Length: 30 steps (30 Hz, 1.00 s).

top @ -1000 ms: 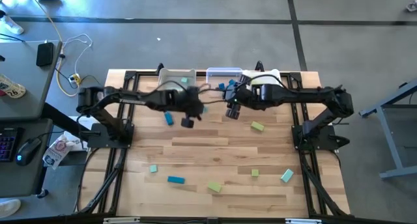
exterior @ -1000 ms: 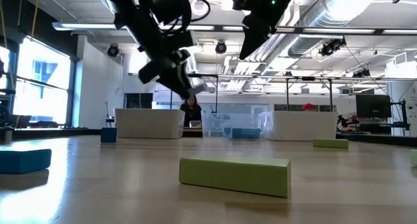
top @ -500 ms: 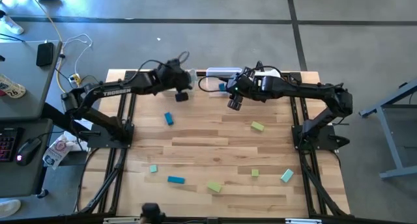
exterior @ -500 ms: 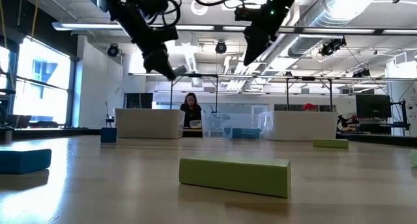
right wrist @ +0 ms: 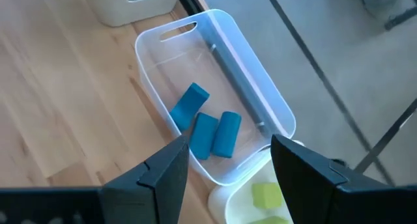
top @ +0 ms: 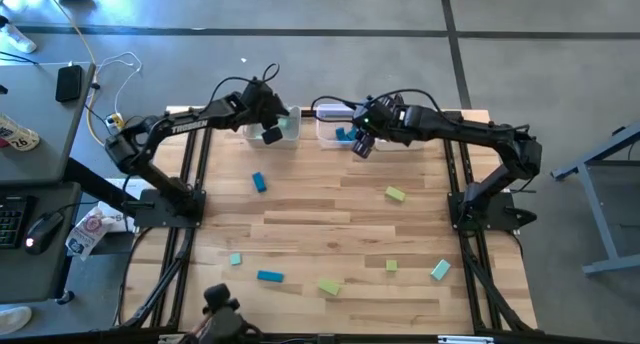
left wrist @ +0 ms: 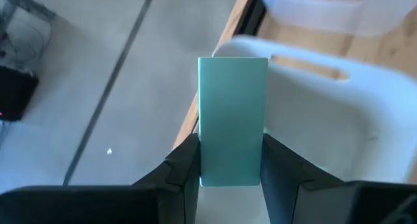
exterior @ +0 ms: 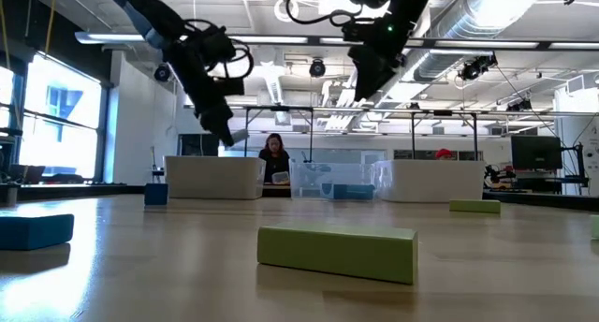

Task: Sort & place blocks by color
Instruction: Put the light blue block into the gray bin

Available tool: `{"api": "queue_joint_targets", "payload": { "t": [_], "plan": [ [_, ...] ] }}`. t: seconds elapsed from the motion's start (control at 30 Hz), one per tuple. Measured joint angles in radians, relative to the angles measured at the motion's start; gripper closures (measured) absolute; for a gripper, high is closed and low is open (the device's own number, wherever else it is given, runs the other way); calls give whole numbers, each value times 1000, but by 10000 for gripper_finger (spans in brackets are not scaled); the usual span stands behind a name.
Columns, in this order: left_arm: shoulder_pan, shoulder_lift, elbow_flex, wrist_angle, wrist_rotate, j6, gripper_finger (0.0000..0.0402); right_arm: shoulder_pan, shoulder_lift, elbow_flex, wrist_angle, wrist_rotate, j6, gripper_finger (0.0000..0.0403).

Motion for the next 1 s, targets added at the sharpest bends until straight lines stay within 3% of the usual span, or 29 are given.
{"api": "queue_joint_targets", "payload": {
  "t": [0.63,1.0],
  "plan": [
    [35,129,0,-123,47,-87,301,-4,0,0,0,-44,110,199],
    [30,131,0,-117,42,-87,266,-3,0,0,-11,-103,175,199]
  ]
}}
